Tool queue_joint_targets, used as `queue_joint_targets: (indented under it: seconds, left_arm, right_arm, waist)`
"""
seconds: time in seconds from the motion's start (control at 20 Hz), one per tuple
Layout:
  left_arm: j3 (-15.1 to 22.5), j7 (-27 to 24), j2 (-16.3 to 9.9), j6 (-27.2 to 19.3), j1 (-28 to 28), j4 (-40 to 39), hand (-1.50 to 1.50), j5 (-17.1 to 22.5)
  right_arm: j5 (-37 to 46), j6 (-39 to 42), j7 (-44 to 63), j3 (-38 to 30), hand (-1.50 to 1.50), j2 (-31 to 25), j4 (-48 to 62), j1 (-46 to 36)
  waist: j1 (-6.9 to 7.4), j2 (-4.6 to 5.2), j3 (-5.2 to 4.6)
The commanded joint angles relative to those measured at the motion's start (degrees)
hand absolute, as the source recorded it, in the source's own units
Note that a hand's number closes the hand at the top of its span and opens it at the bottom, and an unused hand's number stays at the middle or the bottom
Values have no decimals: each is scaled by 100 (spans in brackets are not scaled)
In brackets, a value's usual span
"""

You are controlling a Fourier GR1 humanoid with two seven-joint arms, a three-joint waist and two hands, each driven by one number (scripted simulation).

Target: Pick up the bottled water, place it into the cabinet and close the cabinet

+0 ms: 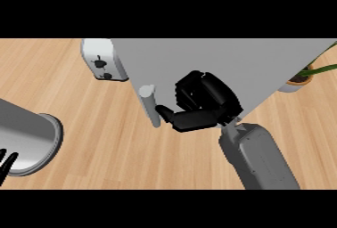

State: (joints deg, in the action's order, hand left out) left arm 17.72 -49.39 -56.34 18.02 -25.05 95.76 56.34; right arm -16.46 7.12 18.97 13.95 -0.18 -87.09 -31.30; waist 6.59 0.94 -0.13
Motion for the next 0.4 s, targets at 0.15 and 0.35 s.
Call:
queue_joint_targets:
  seconds: [0.15,0.35]
  left_arm:
    - [-207,-146,-38,384,-127,42,-150,104]
    - [-268,5,-105,340,-178,246,-150,122]
  right_arm:
    - [267,-238,-460,-804,150,-45,1796,-1455]
    - [179,-80,-678,-879,150,-92,2109,-1532]
  waist:
    - [-42,34,8]
    - [-102,17,16]
